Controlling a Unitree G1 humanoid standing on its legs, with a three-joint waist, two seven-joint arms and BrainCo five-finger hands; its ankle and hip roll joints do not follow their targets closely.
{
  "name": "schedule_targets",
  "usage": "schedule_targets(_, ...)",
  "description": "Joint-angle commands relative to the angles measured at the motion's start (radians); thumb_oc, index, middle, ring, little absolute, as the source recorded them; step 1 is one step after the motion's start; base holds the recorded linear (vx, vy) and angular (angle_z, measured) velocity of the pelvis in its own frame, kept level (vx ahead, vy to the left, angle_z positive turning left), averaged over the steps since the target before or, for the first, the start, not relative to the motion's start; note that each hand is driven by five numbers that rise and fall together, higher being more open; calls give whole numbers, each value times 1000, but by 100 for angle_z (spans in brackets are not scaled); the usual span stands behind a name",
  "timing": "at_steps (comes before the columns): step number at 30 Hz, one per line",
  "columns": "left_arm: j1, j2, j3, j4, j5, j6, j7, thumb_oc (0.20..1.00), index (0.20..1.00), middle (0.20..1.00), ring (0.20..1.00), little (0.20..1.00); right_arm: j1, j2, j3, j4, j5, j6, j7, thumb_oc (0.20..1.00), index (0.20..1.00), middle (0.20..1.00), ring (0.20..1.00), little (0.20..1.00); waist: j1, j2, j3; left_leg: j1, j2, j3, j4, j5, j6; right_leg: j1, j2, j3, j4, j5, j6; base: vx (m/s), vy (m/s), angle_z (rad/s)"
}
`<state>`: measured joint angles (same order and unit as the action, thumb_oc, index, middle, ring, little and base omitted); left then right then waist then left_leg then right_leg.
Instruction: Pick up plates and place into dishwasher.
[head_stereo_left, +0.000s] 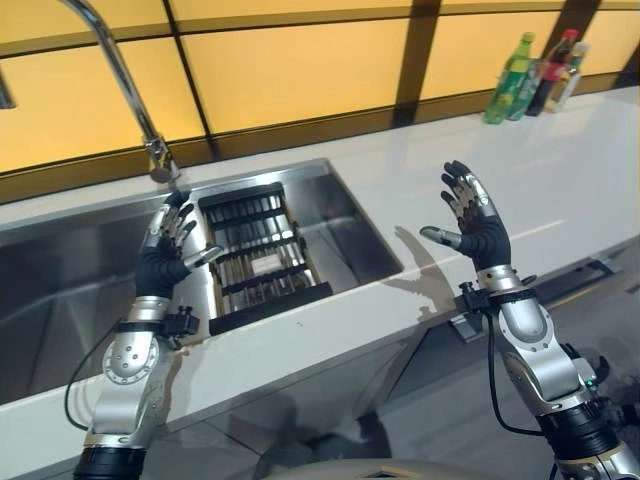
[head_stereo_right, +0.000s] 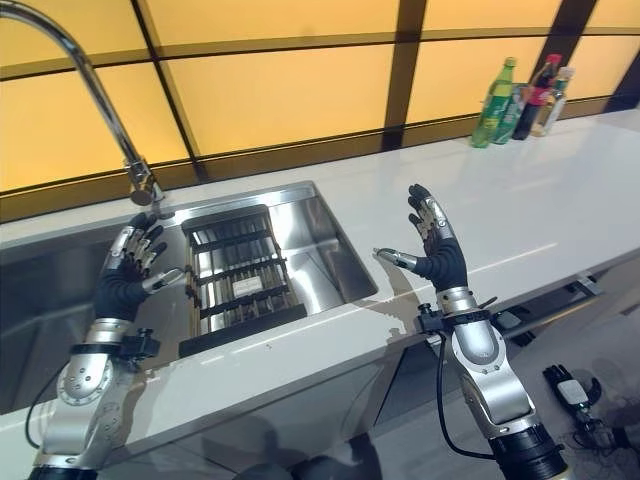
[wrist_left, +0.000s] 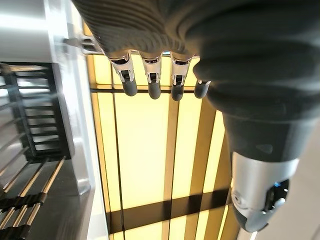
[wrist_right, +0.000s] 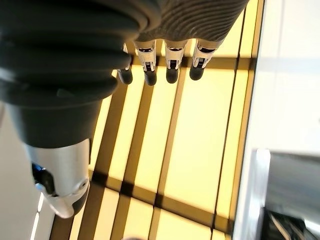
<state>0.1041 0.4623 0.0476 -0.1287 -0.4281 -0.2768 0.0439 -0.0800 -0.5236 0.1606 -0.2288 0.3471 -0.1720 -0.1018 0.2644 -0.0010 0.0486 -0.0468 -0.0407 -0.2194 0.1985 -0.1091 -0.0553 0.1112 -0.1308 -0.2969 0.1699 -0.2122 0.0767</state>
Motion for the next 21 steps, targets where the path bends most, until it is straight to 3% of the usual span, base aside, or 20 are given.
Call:
schedule_targets(1, -29, 34, -1, -62, -62, -53, 13, 1000, 1000, 1000, 1000, 1000, -101, -27, 19, -58, -20, -41, -1, 1000, 1000, 1000, 1000, 1000, 4, -42, -37, -40, -58, 53, -33, 76, 45, -33, 21, 19, 42, 77, -56, 64, 140, 25)
schedule_targets(5, -20, 52, 5, -62, -94, -87, 7, 1000, 1000, 1000, 1000, 1000, -117, -32, 43, -85, -47, -90, -45, 1000, 1000, 1000, 1000, 1000, -3, -31, -13, -33, -70, 56, -25, 56, 115, -147, 18, 73, 377, 131, -5, 44, 189, 35)
schedule_targets(7, -31, 67, -11, -45, -62, -122, 47, 1000, 1000, 1000, 1000, 1000, -115, -31, 59, -94, -47, -110, -41, 1000, 1000, 1000, 1000, 1000, -8, -28, -6, -42, -78, 45, -15, 49, 129, -159, 25, 128, 442, 160, 1, 47, 74, 33)
schedule_targets(9, -54, 75, -29, -40, -81, -122, 74, 1000, 1000, 1000, 1000, 1000, -129, -24, 76, -77, -51, -123, -57, 1000, 1000, 1000, 1000, 1000, -12, -36, -2, -49, -86, 40, -9, 48, 132, -157, 23, 159, 411, 184, 2, 103, -36, 27)
schedule_targets(10, -88, 70, -55, -27, -91, -121, 91, 1000, 1000, 1000, 1000, 1000, -136, -14, 79, -56, -64, -130, -69, 1000, 1000, 1000, 1000, 1000, -21, -55, 4, -93, -106, 16, 19, 53, 122, -109, 60, 216, 250, 127, -18, 190, -94, 24)
schedule_targets(11, -108, 67, -64, -27, -108, -108, 83, 1000, 1000, 1000, 1000, 1000, -138, -12, 74, -54, -69, -119, -80, 1000, 1000, 1000, 1000, 1000, -22, -66, 6, -118, -121, 9, 38, 62, 109, -87, 65, 240, 164, 120, -23, 239, -123, 64)
schedule_targets(13, -160, 39, -93, -30, -89, -73, 78, 1000, 1000, 1000, 1000, 1000, -182, 3, 67, -3, -70, -96, -98, 1000, 1000, 1000, 1000, 1000, -25, -84, 7, -119, -131, -11, 62, 54, 77, -66, 26, 266, 12, 140, -16, 160, -146, 106)
schedule_targets(15, -184, 30, -123, -37, -93, -69, 61, 1000, 1000, 1000, 1000, 1000, -201, -12, 49, 17, -74, -81, -126, 1000, 1000, 1000, 1000, 1000, -48, -79, 9, -101, -114, -23, 53, 34, 59, -67, 24, 312, -67, 145, -10, 89, -199, 131)
schedule_targets(18, -227, 14, -173, -37, -88, -60, 67, 1000, 1000, 1000, 1000, 1000, -199, -17, 33, 1, -70, -36, -155, 1000, 1000, 1000, 1000, 1000, -95, -83, 1, -84, -85, -40, 41, 2, 38, -91, 9, 420, -143, 207, 23, 90, -217, 139)
schedule_targets(21, -267, 6, -203, -39, -56, -36, 115, 1000, 1000, 1000, 1000, 1000, -213, 0, 42, 9, -36, -8, -131, 1000, 1000, 1000, 1000, 1000, -104, -86, -20, -60, -53, -75, -8, 17, 22, -97, 12, 418, -149, 215, 28, 44, -190, 126)
